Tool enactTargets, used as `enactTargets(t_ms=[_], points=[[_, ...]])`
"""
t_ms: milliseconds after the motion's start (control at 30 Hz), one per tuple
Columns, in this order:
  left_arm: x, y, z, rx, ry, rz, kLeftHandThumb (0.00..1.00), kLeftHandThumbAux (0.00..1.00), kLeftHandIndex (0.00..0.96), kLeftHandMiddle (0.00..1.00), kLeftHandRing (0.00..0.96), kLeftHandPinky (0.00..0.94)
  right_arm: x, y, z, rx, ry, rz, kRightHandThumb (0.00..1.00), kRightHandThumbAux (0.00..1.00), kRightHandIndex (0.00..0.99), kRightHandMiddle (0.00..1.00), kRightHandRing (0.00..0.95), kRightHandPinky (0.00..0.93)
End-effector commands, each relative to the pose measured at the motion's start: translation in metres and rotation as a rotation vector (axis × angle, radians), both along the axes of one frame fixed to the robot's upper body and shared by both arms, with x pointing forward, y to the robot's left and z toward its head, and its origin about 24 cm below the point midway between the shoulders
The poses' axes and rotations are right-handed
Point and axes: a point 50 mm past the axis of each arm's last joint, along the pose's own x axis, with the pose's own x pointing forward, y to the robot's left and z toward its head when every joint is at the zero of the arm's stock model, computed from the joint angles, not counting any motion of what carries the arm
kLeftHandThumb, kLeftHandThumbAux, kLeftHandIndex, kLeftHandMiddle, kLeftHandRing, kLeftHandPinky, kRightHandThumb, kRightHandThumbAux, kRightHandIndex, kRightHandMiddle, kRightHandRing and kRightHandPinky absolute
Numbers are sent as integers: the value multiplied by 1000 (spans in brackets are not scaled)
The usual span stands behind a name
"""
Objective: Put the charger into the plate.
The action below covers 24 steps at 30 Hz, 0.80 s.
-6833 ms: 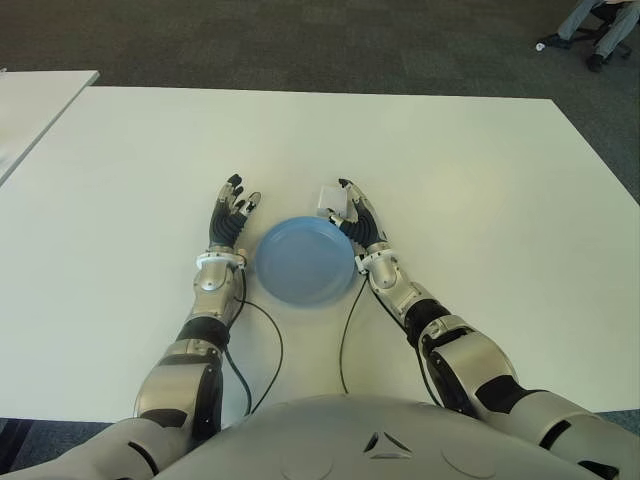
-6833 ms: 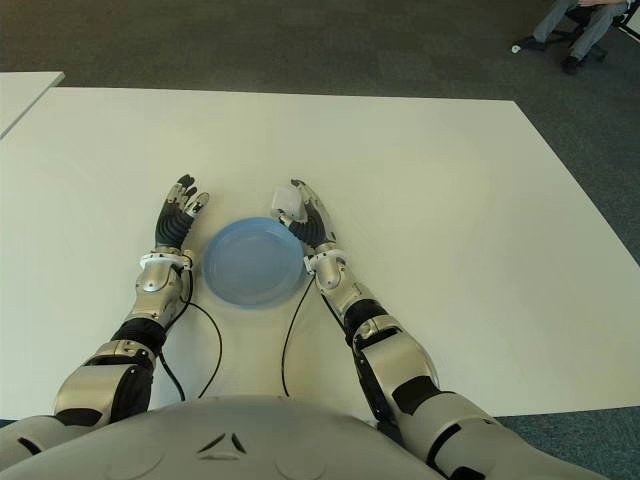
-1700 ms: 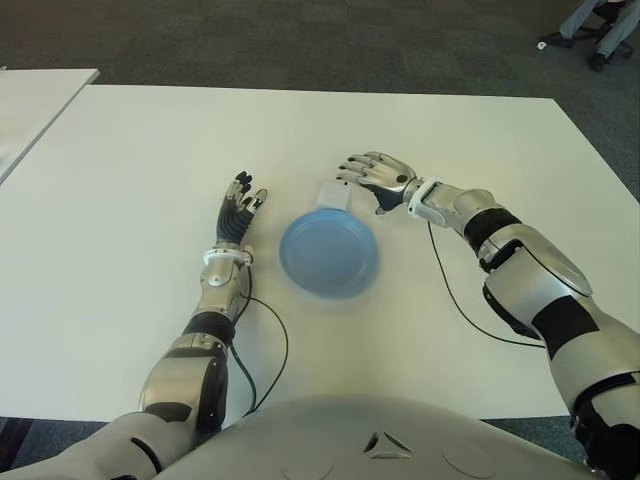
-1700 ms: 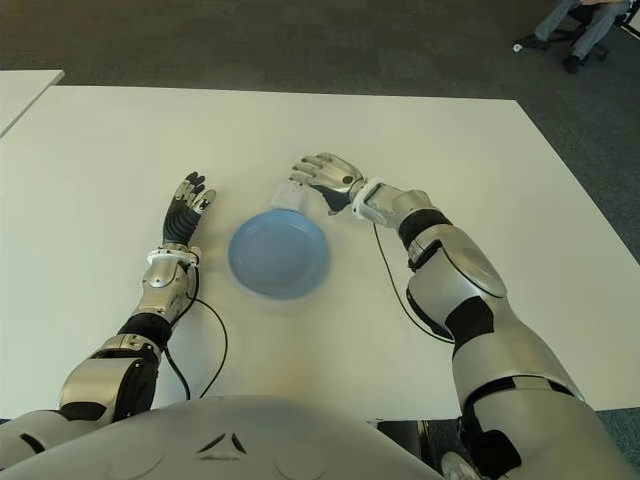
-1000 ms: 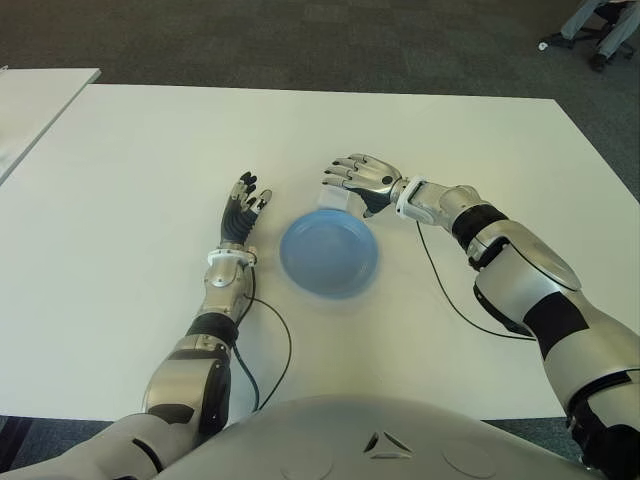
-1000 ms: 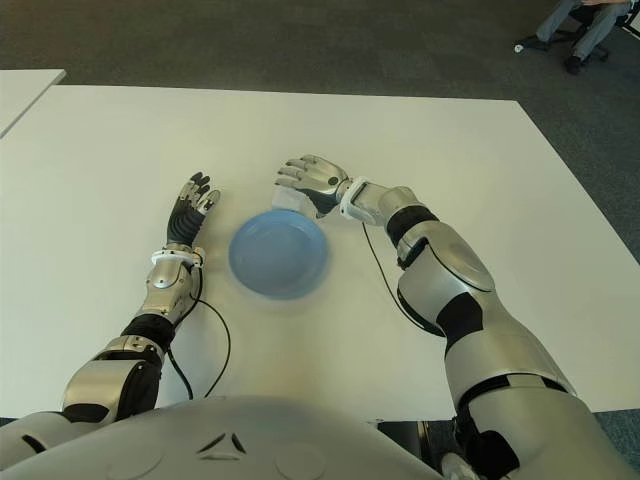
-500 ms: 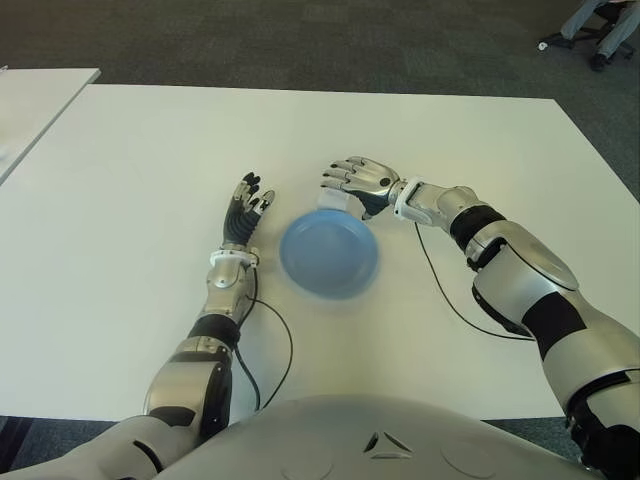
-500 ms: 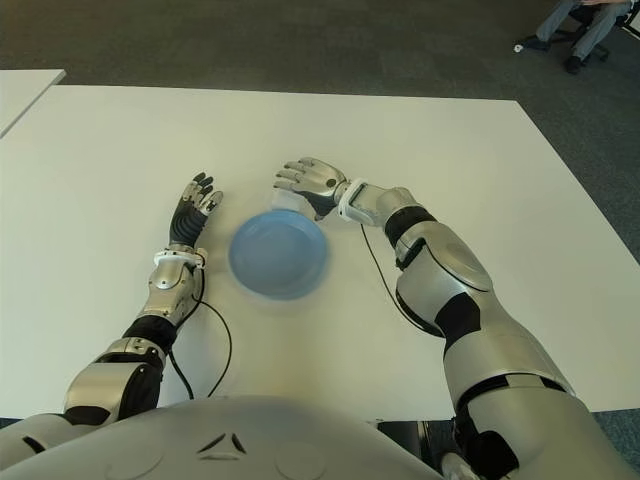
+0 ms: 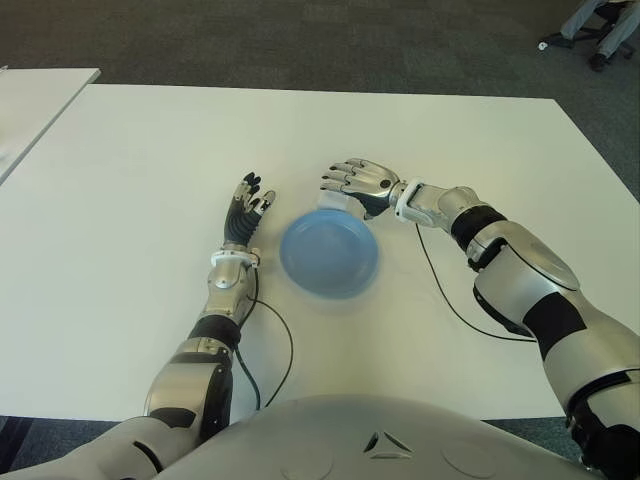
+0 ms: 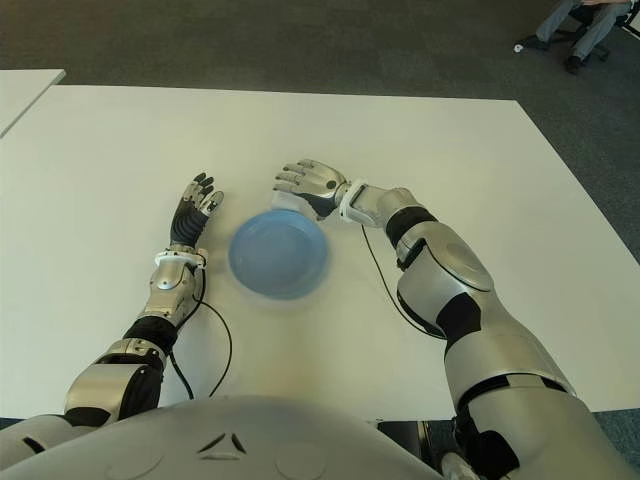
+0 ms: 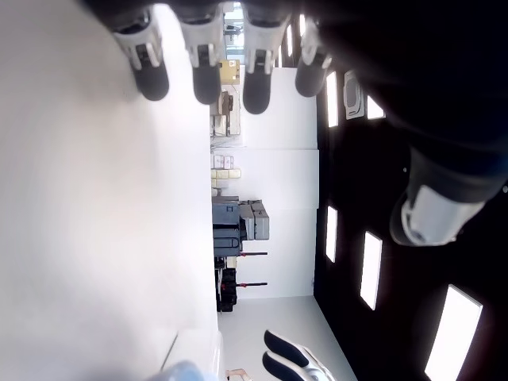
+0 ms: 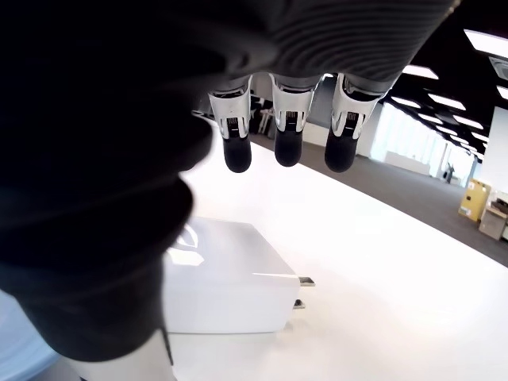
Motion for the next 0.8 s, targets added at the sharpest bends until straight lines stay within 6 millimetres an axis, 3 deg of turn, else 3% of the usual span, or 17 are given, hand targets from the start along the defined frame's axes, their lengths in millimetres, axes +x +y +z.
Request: enactTargets(t_ms=[33, 267, 800], points=[[-21, -1, -25, -10, 134, 12, 0, 508, 43, 112, 86, 73, -5, -7, -9, -23, 44, -7, 187, 936, 14, 37, 11, 0], [-22, 0, -25, -10, 130, 10, 0, 513, 47, 117, 89, 73, -7, -12, -12, -24, 69, -21, 24, 949, 15, 36, 10, 0], [-24, 4, -23, -9, 121, 3, 0, 522, 45, 116, 93, 79, -14, -25, -22, -30, 131, -51, 0, 932, 3, 19, 0, 0]])
